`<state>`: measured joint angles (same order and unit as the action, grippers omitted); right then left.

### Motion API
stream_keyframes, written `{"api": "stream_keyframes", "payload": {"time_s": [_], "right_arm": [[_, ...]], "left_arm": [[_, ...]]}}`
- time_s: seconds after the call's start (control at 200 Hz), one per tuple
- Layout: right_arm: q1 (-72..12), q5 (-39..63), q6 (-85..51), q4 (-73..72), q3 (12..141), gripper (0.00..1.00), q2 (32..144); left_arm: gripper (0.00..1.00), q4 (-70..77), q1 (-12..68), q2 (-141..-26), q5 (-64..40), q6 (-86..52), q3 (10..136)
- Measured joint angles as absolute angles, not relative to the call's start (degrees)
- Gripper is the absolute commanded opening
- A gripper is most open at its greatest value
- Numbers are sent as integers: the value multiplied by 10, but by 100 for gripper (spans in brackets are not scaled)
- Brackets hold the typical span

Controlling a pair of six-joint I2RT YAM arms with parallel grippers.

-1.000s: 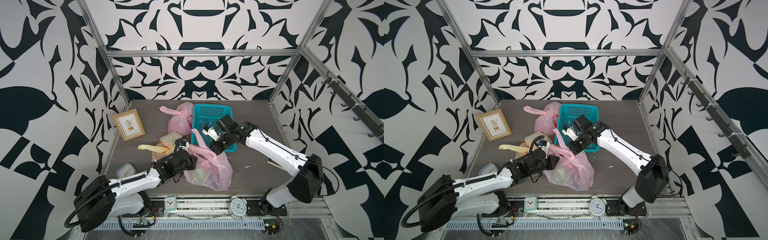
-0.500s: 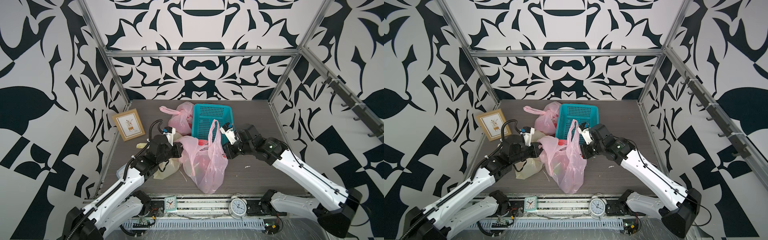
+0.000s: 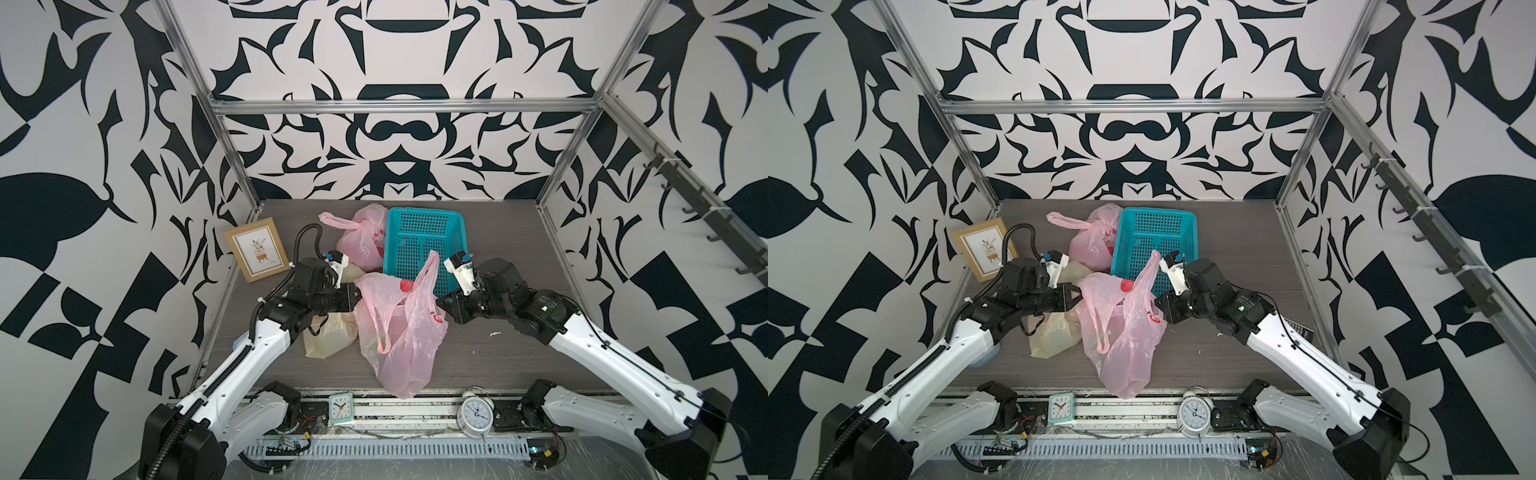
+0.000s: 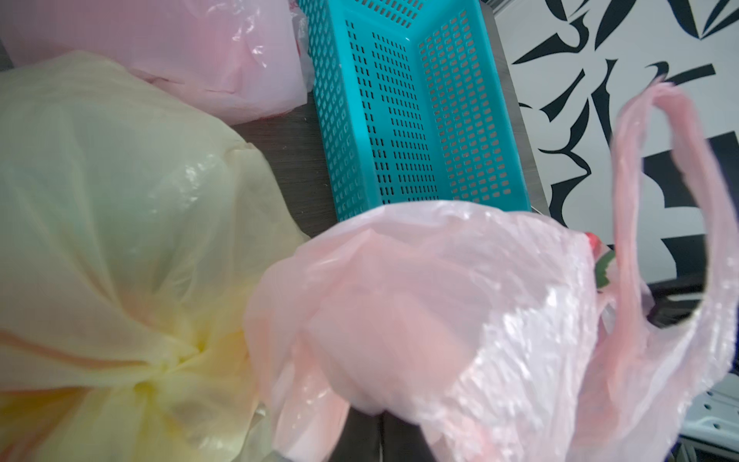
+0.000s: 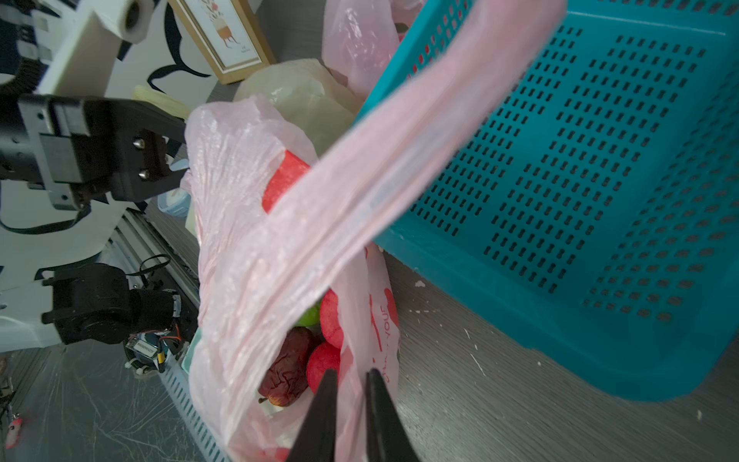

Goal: Untie the knot of a plastic bag & take out the apple
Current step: Untie the plastic bag at the center of the board.

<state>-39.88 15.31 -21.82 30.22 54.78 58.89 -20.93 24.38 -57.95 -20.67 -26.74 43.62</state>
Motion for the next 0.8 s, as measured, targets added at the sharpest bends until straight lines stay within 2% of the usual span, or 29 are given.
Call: {"api": "stream_keyframes", "payload": {"time_s": [0.09,0.11,0.23,0.48,0.61,0.71,0.745,0.8], "right_arm": [[-399,164,-221,284,550,54,590],[-399,165,-231,283,550,58,590],[-399,170,-232,277,561,69,589],[-399,180,-254,259,581,74,612],[-399,176,-256,254,588,75,649],[-399,166,-256,255,609,75,687],[-399,162,-255,255,618,72,700],[-399,157,-253,254,633,61,719]], "left_arm": [[54,-243,244,-566,-214,-255,460],[63,-251,244,-562,-215,-244,465],[76,-296,244,-532,-224,-232,491],[86,-336,244,-509,-227,-204,512],[91,-332,244,-534,-230,-189,512],[91,-327,244,-570,-235,-180,516],[89,-325,244,-583,-237,-178,518],[86,-322,244,-600,-244,-173,523]]}}
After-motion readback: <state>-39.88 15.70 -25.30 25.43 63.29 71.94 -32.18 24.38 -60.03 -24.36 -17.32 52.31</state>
